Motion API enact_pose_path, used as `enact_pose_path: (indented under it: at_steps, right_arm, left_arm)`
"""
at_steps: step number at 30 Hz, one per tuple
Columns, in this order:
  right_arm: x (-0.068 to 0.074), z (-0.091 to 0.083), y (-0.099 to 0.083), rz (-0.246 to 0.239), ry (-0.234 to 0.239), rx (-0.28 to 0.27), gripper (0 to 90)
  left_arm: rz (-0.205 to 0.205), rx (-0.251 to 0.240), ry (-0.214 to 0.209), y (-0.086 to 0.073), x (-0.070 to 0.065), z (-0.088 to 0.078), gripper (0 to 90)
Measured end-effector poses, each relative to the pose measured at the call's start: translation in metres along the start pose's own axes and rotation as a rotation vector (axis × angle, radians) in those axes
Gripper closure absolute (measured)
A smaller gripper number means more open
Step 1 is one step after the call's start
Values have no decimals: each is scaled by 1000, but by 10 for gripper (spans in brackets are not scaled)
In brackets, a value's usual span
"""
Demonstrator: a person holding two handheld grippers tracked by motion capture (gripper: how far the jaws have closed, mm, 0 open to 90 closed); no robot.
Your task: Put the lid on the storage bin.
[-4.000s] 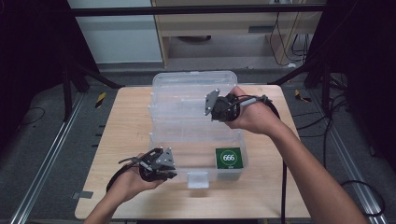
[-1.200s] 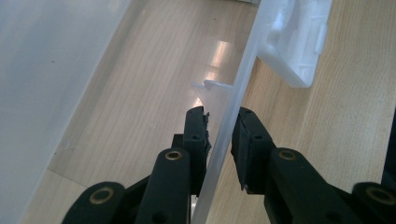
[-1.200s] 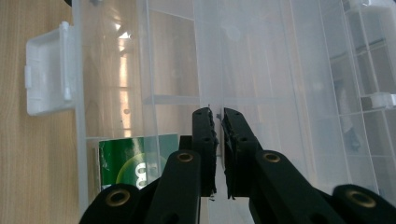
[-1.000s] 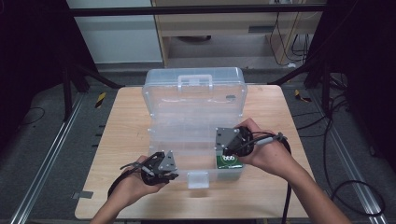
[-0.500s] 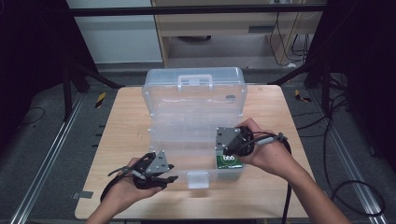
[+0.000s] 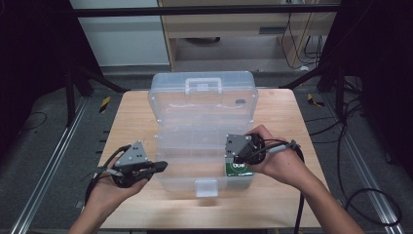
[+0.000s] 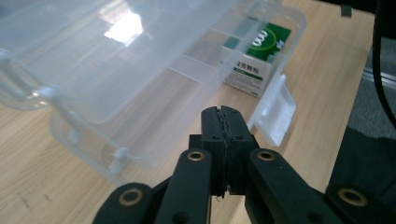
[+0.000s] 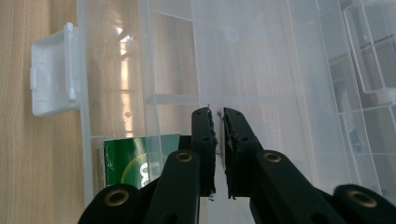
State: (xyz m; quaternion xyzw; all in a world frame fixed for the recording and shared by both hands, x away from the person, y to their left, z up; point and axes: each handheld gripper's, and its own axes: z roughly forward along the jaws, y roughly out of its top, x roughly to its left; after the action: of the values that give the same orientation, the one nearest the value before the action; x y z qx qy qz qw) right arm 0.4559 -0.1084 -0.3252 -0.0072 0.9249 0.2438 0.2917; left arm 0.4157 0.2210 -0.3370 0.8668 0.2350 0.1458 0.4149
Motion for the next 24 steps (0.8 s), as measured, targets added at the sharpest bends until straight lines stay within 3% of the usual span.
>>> enact_pose_path:
  at_steps: [6,10,12,14,16,24]
  right_arm:
    - [2,0,-1,0,1,-2,837]
    - [2,0,-1,-4,2,-2,836]
    - [3,0,-1,-4,1,-2,836]
    - [4,-1,-1,-2,0,-2,835]
    - [4,-1,-2,-1,0,-4,833]
    - [6,-1,-3,4,-3,-8,830]
  left_arm:
    - [-41,-15,45,7,20,-12,899]
    - [-89,-44,69,14,34,-18,899]
    - [-105,-54,71,15,38,-19,899]
    - [-161,-78,55,20,52,-20,899]
    - [-187,-85,47,23,58,-20,899]
    - [-233,-82,56,34,74,-13,899]
